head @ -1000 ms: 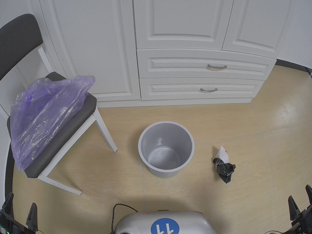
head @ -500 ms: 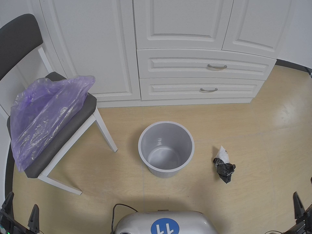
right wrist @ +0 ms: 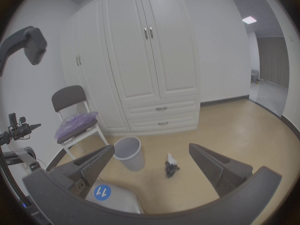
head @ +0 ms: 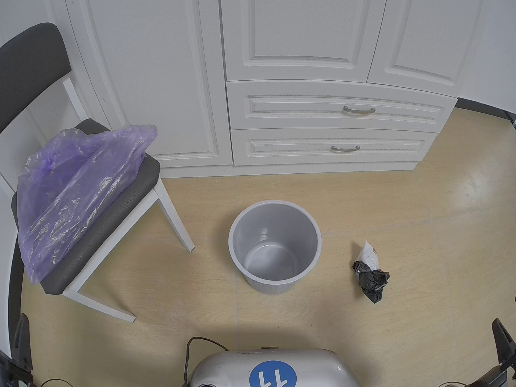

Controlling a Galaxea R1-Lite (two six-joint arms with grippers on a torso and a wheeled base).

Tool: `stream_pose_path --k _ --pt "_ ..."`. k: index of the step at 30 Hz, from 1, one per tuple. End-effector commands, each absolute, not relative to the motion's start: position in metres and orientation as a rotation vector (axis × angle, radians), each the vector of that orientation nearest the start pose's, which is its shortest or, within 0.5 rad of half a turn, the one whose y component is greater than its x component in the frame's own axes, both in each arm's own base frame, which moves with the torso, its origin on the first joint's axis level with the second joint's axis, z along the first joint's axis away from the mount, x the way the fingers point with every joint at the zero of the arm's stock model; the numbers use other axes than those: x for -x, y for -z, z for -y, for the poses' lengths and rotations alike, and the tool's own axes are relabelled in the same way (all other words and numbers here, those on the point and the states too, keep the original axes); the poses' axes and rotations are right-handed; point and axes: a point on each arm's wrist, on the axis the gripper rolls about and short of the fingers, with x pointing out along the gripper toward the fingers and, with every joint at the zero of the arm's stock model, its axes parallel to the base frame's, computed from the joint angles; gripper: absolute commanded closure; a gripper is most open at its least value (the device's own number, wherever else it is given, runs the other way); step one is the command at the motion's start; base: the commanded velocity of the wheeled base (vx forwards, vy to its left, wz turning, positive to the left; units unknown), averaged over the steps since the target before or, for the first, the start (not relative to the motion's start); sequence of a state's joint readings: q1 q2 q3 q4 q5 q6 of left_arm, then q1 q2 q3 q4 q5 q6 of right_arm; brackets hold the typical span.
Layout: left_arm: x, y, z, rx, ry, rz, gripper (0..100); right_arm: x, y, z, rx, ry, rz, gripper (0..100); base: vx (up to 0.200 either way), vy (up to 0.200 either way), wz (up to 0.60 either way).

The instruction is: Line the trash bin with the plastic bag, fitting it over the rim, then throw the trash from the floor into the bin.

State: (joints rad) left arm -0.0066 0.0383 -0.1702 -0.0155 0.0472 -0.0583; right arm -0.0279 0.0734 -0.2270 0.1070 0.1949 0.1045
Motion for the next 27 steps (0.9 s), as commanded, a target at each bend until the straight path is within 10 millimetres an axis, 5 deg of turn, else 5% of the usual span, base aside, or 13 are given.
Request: stream_pose_path --k 1,7,13,16,17,18,19,22,27 --pt "0.025 -0.172 -0.003 -0.05 -0.13 -0.014 0 0.005 -0.16 -0.005 -0.109 -0.097 -0.166 0 0.0 0.0 0.0" --pt "-0.015 -0.21 -0.007 -0.177 -0.311 -0.173 0 -0.018 -0.171 -0.003 0.013 -0.112 -0.267 0 0.0 0.0 0.0" --pt "-0.052 -0.208 -0.013 -0.28 -0.408 -0.367 0 -0.04 -0.185 0.0 0.078 -0.1 -0.319 0 0.0 0.0 0.0" --pt "-0.102 -0.208 -0.044 -0.325 -0.564 -0.447 0 -0.054 -0.191 0.002 0.053 -0.046 -0.299 0 0.0 0.0 0.0" --pt "-0.102 -0.208 -0.044 -0.325 -0.564 -0.447 0 -0.054 -0.191 0.002 0.053 -0.046 -0.299 0 0.0 0.0 0.0" --pt "-0.129 -0.209 -0.071 -0.313 -0.557 -0.384 0 -0.058 -0.194 0.002 0.012 -0.031 -0.277 0 0.0 0.0 0.0" --pt "-0.136 -0.207 -0.086 -0.302 -0.535 -0.37 0 -0.06 -0.195 0.003 -0.002 -0.026 -0.275 0 0.0 0.0 0.0" --pt "-0.132 -0.189 -0.116 -0.238 -0.318 -0.333 0 -0.065 -0.196 0.003 -0.018 -0.022 -0.281 0 0.0 0.0 0.0" --pt "-0.1 -0.186 -0.114 -0.263 -0.269 -0.281 0 -0.065 -0.193 0.003 -0.019 -0.03 -0.298 0 0.0 0.0 0.0"
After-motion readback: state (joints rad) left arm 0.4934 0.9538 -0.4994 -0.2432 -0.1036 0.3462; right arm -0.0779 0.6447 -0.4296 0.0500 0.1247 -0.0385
